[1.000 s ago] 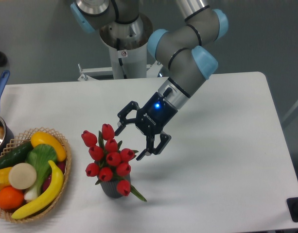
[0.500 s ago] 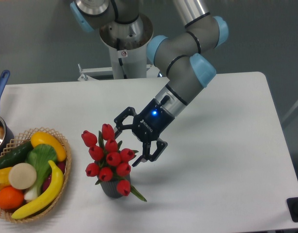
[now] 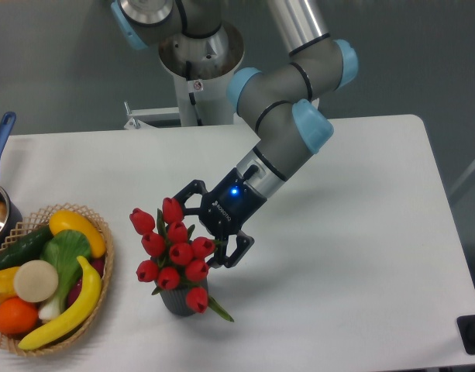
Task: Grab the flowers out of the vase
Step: 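Lower the gripper around the tulip stems below the blooms, then close the gripper on the bundle of tulip stems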
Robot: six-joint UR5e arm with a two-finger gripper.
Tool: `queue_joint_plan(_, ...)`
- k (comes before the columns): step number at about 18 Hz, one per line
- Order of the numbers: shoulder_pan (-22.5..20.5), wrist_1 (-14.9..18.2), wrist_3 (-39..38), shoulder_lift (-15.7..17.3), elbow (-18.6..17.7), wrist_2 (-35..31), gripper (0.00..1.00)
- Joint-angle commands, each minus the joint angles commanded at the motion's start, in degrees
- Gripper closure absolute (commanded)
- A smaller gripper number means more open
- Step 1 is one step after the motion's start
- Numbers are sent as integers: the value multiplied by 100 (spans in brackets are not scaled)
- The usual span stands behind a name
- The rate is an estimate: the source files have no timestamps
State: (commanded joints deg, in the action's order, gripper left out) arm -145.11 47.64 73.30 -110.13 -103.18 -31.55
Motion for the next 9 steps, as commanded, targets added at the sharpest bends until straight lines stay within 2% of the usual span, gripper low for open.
queue_joint_plan(3,44,0,-9,-26,35,35,0)
queue_joint_plan(4,53,0,-9,-35,35,35,4)
queue_joint_plan(6,53,9,-9,-70,79,44,20)
queue_joint_plan(8,88,0,-9,-105,88,44,26)
queue_joint_plan(9,88,9,-9,-114,88,44,34)
